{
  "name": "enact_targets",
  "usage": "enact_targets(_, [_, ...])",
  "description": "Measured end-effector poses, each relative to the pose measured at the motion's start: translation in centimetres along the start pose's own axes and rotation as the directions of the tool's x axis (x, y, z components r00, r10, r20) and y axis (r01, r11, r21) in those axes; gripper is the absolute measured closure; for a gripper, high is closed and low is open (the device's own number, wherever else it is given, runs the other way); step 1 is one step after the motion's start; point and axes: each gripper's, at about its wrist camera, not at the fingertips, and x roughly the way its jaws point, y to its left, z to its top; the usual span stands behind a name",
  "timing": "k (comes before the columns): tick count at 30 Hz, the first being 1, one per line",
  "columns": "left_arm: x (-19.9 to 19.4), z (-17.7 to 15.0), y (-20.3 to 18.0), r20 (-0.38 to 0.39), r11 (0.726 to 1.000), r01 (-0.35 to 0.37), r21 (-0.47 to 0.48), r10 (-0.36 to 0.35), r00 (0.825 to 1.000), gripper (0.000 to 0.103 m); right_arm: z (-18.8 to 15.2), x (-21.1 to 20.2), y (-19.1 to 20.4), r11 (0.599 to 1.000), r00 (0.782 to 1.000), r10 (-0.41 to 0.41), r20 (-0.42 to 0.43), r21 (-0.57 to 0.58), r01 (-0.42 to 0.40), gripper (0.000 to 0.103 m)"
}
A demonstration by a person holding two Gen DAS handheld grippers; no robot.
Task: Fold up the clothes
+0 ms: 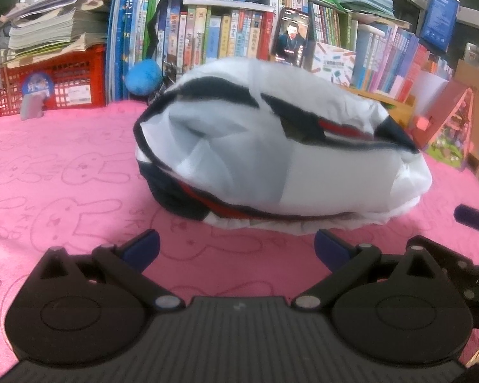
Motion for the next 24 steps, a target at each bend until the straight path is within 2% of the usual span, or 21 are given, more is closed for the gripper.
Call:
enact_targets(10, [-0.6, -1.1, -1.7, -0.01, 1.0, 0.003, -0.014, -0.003, 1.0, 0.0, -1.3, -0.6, 2.3, 1.0, 0.999, -0.026, 0.029, 0.005, 0.026, 0.0])
enact_targets(16, [-0.1, -1.4, -0.9, 0.02, 1.0, 0.004, -0.011, -0.004, 1.0, 0.0, -1.7, -0.6, 2.6, 0.999, 0.999, -0.023, 0.023, 0.026, 0.023, 0.0])
enact_targets(24, [0.0, -1.2, -1.0, -0.006, 1.0, -0.001, -0.017, 0.001, 1.0, 0.0, -2.0, -0.7, 3.0, 0.998, 1.0, -0.015, 0.012, 0.057, 0.015, 0.0])
